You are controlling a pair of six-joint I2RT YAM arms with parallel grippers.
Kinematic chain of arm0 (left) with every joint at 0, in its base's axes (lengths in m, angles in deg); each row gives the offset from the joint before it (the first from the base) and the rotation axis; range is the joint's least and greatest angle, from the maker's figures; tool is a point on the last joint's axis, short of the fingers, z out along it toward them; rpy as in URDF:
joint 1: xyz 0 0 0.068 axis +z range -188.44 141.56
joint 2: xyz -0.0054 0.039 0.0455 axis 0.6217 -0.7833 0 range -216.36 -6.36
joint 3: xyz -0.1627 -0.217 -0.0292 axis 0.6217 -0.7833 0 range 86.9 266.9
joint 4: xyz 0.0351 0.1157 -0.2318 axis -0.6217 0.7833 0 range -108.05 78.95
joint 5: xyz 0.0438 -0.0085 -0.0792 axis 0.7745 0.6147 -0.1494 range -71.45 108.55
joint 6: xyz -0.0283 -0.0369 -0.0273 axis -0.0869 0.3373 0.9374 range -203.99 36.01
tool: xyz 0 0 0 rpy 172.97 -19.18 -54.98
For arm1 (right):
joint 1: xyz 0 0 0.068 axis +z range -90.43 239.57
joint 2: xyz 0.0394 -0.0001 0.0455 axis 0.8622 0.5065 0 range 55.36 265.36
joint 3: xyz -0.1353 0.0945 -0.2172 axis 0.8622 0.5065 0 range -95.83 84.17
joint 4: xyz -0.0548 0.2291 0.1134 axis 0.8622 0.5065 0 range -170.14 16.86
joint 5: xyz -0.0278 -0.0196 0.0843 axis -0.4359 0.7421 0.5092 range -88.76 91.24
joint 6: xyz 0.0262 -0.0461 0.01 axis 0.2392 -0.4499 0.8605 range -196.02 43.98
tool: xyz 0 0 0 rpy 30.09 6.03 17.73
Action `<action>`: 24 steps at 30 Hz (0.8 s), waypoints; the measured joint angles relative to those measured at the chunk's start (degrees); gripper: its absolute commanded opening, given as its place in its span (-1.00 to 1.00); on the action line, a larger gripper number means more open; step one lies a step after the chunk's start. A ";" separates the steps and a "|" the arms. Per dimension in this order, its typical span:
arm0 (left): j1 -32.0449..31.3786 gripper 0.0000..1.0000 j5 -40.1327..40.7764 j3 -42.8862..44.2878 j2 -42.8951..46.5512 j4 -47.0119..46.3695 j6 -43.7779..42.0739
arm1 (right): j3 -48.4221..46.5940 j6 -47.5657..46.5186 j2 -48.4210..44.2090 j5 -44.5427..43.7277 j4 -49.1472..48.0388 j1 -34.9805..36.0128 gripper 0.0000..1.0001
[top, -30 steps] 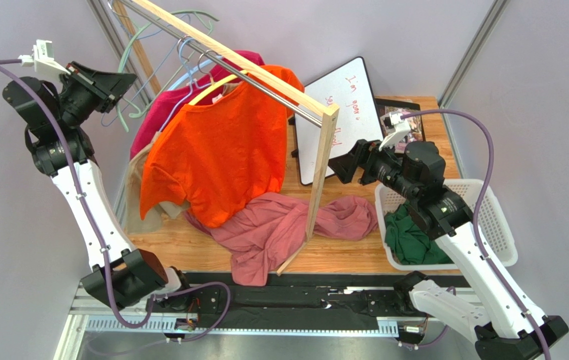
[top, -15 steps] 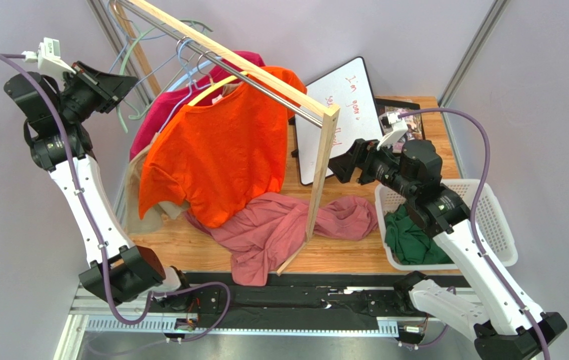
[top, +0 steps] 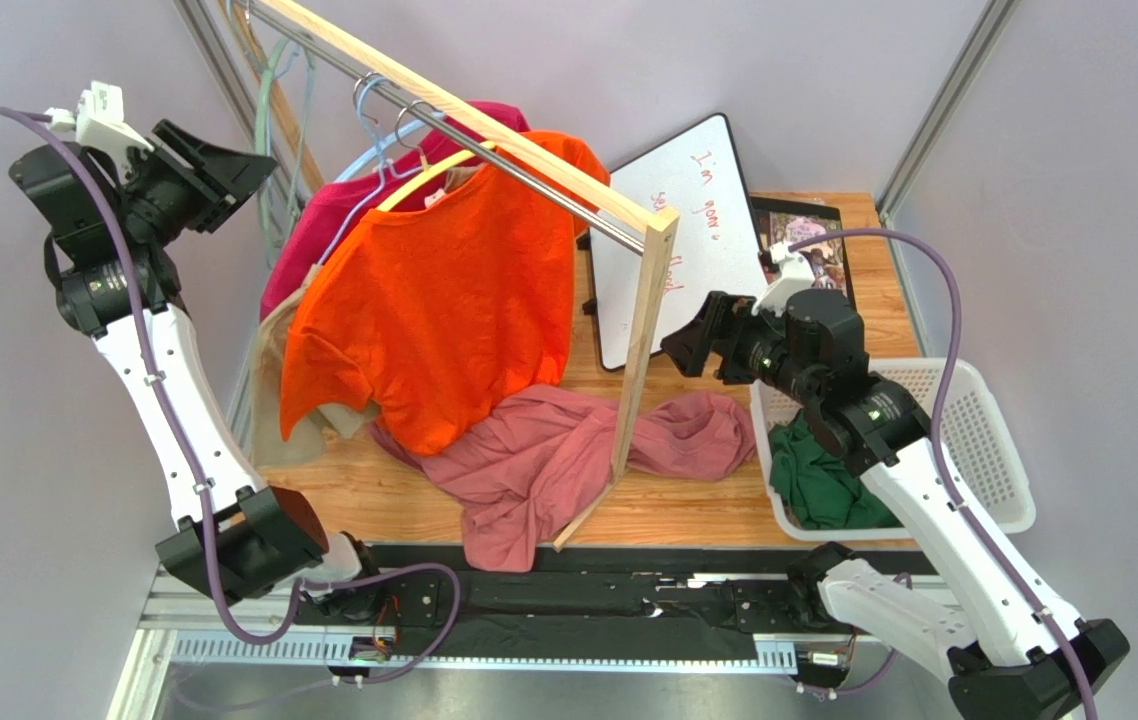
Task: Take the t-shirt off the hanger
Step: Place the tshirt into the basket
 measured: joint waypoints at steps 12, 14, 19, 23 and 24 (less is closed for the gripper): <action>-0.09 0.36 4.35 4.02 9.40 7.19 -5.99 | 7.78 3.43 -0.09 -2.36 4.15 0.00 0.97; -1.07 0.34 4.17 2.45 13.40 6.64 -6.34 | 9.29 4.31 -0.09 -2.49 4.11 0.00 0.96; -10.32 0.28 3.52 -4.48 23.04 5.44 -6.49 | 13.22 6.25 0.74 -2.29 3.63 0.00 0.91; -20.76 0.26 3.26 -8.07 26.99 4.81 -7.04 | 15.43 7.69 4.02 0.17 2.43 0.00 0.89; -21.99 0.26 3.37 -8.94 27.61 4.96 -7.28 | 15.74 8.00 5.03 0.98 1.92 0.00 0.87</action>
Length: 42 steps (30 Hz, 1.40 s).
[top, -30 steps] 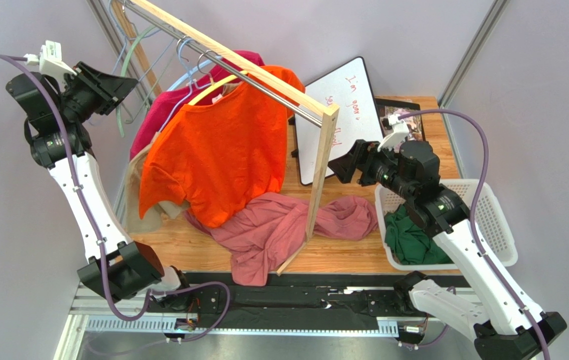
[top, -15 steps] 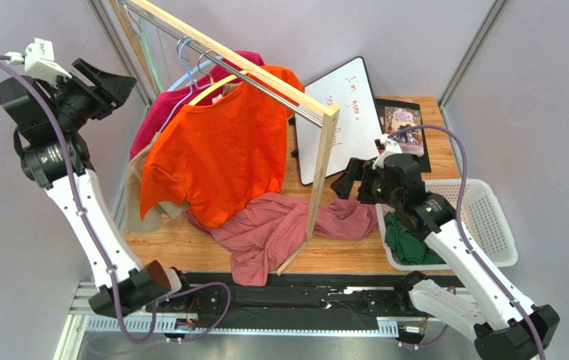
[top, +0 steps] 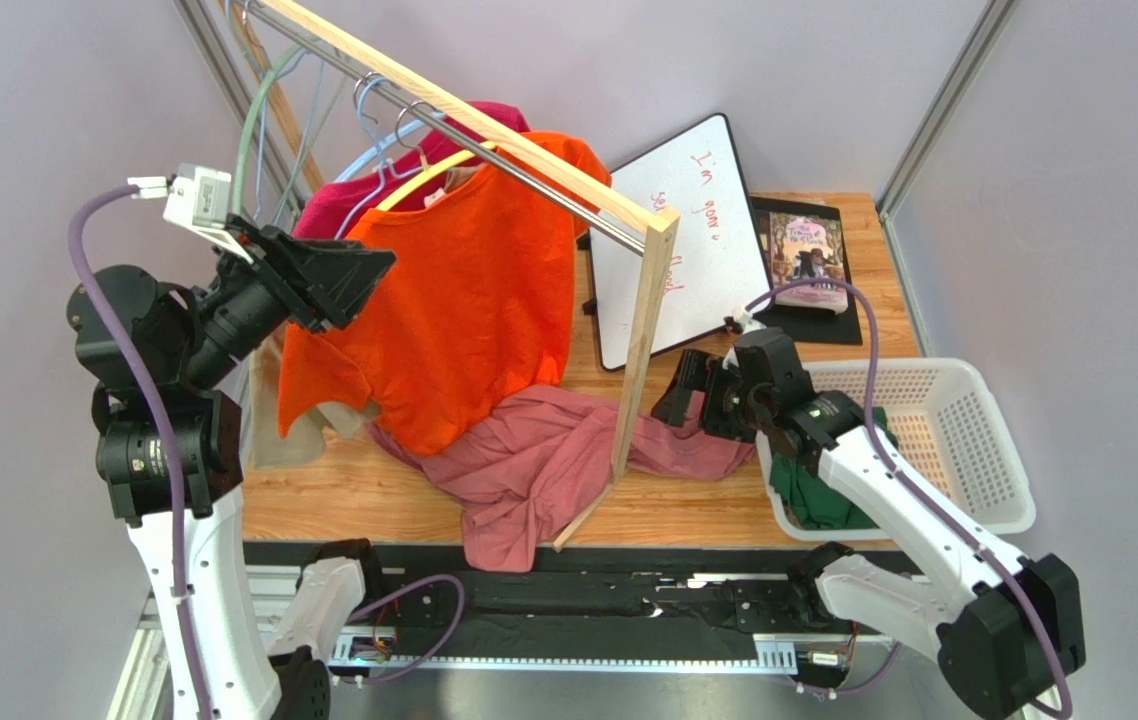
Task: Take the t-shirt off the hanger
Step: Place the tshirt into the basket
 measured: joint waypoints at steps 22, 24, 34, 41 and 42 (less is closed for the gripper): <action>-3.10 0.25 -11.28 -18.51 15.74 -4.20 5.09 | 8.28 16.04 17.97 0.09 -19.93 4.96 -0.03; -4.81 0.24 -12.07 -20.15 16.09 -4.66 5.25 | 8.85 17.33 18.58 -0.35 -20.94 4.96 -0.30; -9.03 0.23 -12.76 -25.42 16.83 -5.03 5.27 | 8.57 18.53 15.02 -2.60 -18.97 5.11 -1.00; -11.54 0.18 -12.72 -25.38 17.77 -6.12 5.88 | 2.47 15.69 3.61 -8.33 -9.68 5.27 -1.00; -12.44 0.18 -12.59 -25.40 17.70 -6.32 6.03 | 1.51 15.21 2.56 -8.96 -8.70 5.25 -1.00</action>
